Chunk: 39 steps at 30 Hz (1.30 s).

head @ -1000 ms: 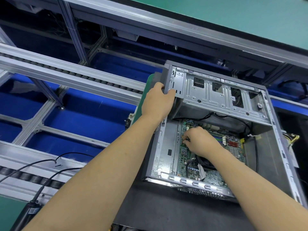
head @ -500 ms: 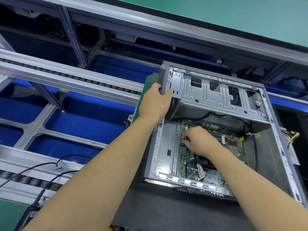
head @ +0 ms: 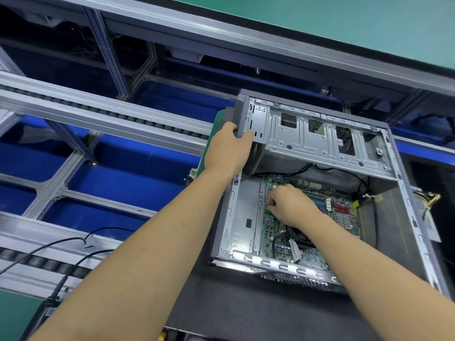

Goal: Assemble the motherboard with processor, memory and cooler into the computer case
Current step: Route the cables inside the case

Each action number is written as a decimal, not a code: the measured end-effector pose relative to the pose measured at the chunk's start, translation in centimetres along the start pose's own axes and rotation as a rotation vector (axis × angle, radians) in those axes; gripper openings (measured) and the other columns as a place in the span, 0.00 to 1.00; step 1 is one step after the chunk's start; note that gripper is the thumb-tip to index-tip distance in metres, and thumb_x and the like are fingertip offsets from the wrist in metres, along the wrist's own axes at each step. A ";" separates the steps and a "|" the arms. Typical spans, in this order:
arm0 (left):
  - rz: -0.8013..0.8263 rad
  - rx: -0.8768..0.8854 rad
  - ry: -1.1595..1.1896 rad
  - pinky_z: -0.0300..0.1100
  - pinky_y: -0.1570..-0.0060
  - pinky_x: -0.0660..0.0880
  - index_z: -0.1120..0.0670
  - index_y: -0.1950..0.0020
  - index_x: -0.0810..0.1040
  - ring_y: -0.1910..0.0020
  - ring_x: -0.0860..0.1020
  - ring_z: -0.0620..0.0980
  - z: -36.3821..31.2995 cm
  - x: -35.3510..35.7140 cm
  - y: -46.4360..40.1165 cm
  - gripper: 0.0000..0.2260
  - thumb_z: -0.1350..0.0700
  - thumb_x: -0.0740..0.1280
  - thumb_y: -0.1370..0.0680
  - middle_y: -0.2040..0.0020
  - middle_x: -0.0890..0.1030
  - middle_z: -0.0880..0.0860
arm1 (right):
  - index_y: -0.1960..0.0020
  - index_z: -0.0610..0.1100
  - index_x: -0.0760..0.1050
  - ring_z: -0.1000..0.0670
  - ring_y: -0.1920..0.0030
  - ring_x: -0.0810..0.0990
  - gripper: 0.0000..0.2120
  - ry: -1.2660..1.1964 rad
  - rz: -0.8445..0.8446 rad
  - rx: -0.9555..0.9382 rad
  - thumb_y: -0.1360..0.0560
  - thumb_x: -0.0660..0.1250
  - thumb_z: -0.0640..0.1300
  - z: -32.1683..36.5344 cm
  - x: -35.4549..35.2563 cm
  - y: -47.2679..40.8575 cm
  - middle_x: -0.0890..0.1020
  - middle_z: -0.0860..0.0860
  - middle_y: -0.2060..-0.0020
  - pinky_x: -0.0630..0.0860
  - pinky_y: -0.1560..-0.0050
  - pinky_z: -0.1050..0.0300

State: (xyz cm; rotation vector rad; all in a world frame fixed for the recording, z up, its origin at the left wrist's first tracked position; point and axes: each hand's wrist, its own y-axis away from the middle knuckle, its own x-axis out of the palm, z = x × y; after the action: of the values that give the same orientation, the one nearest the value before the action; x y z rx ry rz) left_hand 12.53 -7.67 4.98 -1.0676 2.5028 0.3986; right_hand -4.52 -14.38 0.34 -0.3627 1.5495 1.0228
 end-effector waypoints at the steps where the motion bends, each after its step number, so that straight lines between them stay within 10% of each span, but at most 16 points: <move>1: -0.001 0.001 -0.006 0.52 0.49 0.80 0.50 0.35 0.72 0.53 0.78 0.47 0.0 0.0 0.0 0.17 0.46 0.60 0.21 0.48 0.78 0.47 | 0.47 0.41 0.83 0.41 0.52 0.82 0.08 -0.011 0.006 -0.006 0.22 0.67 0.42 -0.1 0.0 0.1 0.85 0.43 0.53 0.81 0.51 0.48; 10: -0.030 0.027 -0.046 0.47 0.56 0.79 0.49 0.44 0.72 0.56 0.78 0.47 0.2 0.3 -0.3 0.09 0.46 0.59 0.21 0.56 0.76 0.45 | 0.31 0.50 0.77 0.51 0.48 0.79 0.21 -0.373 0.001 -0.008 0.25 0.69 0.44 -2.8 -0.7 1.5 0.81 0.49 0.43 0.72 0.47 0.60; 23: -0.048 0.052 -0.115 0.47 0.58 0.78 0.51 0.46 0.74 0.56 0.79 0.50 -0.1 0.1 0.0 0.10 0.46 0.59 0.20 0.54 0.79 0.49 | 0.50 0.35 0.82 0.44 0.68 0.77 0.15 -0.270 -0.076 -0.042 0.19 0.65 0.47 -2.6 -0.1 0.5 0.84 0.39 0.59 0.80 0.58 0.53; 29: -0.053 0.087 -0.188 0.46 0.60 0.78 0.48 0.43 0.71 0.55 0.78 0.49 -0.4 0.0 0.2 0.08 0.47 0.59 0.20 0.50 0.79 0.48 | 0.40 0.51 0.83 0.49 0.53 0.83 0.12 -0.652 -0.303 0.077 0.19 0.64 0.50 -4.0 -0.8 1.6 0.86 0.53 0.53 0.76 0.51 0.59; 35: -0.178 0.673 -0.855 0.51 0.50 0.72 0.56 0.39 0.76 0.46 0.72 0.58 -2.5 0.4 1.5 0.14 0.56 0.62 0.23 0.45 0.76 0.54 | 0.50 0.50 0.82 0.45 0.66 0.78 0.11 -0.695 -0.387 0.144 0.18 0.61 0.45 -6.5 -1.7 2.5 0.86 0.45 0.60 0.78 0.60 0.50; 39: 0.183 0.664 -0.833 0.51 0.54 0.76 0.57 0.49 0.78 0.51 0.76 0.59 -4.6 3.3 3.0 0.08 0.60 0.61 0.23 0.51 0.79 0.55 | 0.54 0.49 0.82 0.47 0.69 0.75 0.12 -0.666 -0.357 0.118 0.19 0.60 0.44 -7.9 -2.8 2.8 0.85 0.44 0.62 0.75 0.64 0.53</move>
State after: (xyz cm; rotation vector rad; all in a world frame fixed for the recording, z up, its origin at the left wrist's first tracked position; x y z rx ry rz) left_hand 7.08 -9.57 7.85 -0.3001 1.7558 0.0172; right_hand -10.87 -19.73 3.41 -0.1768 0.8959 0.6696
